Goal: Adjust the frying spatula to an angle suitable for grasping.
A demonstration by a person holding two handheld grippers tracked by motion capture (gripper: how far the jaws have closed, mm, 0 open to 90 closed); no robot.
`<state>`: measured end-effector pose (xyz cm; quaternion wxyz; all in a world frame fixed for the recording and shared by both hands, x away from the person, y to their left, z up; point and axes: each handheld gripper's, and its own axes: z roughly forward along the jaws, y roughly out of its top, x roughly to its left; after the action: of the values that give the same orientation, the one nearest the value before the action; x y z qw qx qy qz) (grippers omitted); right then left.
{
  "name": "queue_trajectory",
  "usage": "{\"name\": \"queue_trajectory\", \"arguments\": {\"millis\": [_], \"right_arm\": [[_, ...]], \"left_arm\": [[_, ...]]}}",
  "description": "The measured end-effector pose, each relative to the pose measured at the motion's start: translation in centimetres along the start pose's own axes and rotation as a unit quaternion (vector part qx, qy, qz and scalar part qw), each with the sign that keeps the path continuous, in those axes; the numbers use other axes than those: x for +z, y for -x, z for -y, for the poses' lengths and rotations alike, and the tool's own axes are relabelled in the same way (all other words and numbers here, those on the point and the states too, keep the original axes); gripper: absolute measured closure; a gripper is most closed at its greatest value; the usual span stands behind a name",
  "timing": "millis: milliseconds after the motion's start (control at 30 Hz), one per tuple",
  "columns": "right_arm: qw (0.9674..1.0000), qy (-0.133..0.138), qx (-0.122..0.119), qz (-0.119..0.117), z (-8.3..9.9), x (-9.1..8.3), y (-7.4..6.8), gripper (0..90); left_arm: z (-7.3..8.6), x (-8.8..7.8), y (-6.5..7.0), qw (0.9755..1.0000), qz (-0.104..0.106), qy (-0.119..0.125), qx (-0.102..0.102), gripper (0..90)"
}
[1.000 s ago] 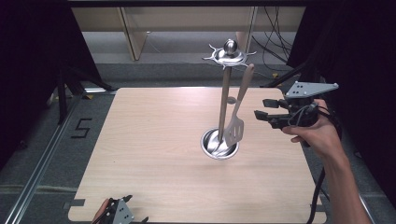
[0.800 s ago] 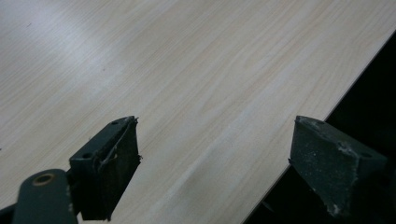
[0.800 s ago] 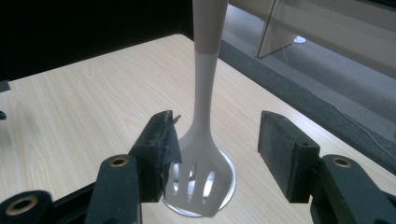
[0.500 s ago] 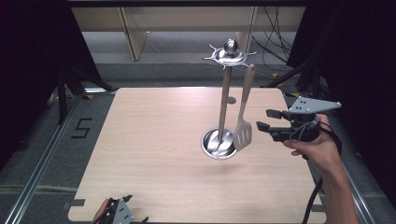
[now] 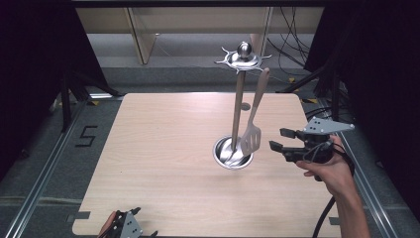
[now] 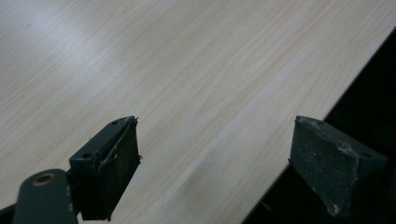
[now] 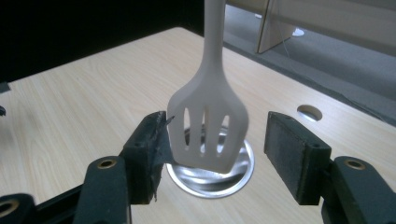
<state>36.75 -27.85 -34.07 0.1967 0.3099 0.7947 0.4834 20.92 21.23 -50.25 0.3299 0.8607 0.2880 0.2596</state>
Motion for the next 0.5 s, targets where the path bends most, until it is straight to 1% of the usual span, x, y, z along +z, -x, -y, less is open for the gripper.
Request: {"name": "queue_trajectory", "arguments": {"millis": [33,67,100,133,167,200,233,267,300,333,400,433,467,500], "right_arm": [[0.9999,-0.011,0.009,-0.007,0.21,0.18,-0.26,40.5],[0.9999,-0.014,0.003,-0.007,0.39,0.41,-0.29,40.4],[0.9998,-0.019,0.009,-0.007,0.56,0.58,-0.46,40.2],[0.9998,-0.016,0.007,-0.004,0.71,0.81,-0.50,40.2],[0.9997,-0.023,0.006,-0.009,0.75,0.85,-0.51,40.1],[0.9999,-0.012,0.002,-0.001,0.86,1.08,-0.53,39.9],[0.9999,-0.013,0.001,-0.002,0.86,1.06,-0.54,39.8],[0.9997,-0.023,0.001,-0.007,0.80,0.92,-0.59,39.6],[0.9997,-0.024,0.006,-0.007,0.81,0.90,-0.74,39.5],[0.9998,-0.017,0.005,-0.001,0.85,0.98,-0.83,39.3],[0.9997,-0.024,0.008,-0.003,0.86,0.90,-1.01,39.0],[0.9997,-0.023,0.010,0.001,0.93,0.96,-1.11,38.8],[0.9997,-0.023,0.001,0.002,0.97,1.02,-1.02,38.6],[0.9996,-0.028,0.006,0.001,1.02,1.00,-1.12,38.4]], "left_arm": [[0.00,0.05,0.04,1.0000,-0.002,0.003,-0.005,15.0],[0.00,0.04,0.04,1.0000,-0.002,0.003,-0.004,15.0],[0.02,0.04,0.04,1.0000,-0.003,0.003,-0.003,15.0],[0.01,-0.07,-0.04,1.0000,0.003,-0.004,0.004,15.0],[0.00,-0.13,-0.11,0.9999,0.003,-0.008,0.010,15.0],[-0.02,-0.14,-0.11,0.9999,0.001,-0.007,0.010,15.0],[0.01,0.05,0.08,1.0000,-0.001,0.006,-0.005,15.0],[0.02,0.09,0.12,0.9999,0.001,0.006,-0.010,15.0],[0.01,0.05,0.06,1.0000,0.002,0.002,-0.004,15.0],[0.01,0.05,0.06,1.0000,0.002,0.002,-0.004,14.9],[0.02,0.06,0.06,1.0000,0.002,0.002,-0.005,15.0],[0.02,0.07,0.06,1.0000,0.002,0.002,-0.005,15.0],[0.02,0.08,0.07,1.0000,0.001,0.002,-0.005,14.9],[0.00,0.04,0.06,1.0000,0.003,0.000,-0.005,15.0]]}}
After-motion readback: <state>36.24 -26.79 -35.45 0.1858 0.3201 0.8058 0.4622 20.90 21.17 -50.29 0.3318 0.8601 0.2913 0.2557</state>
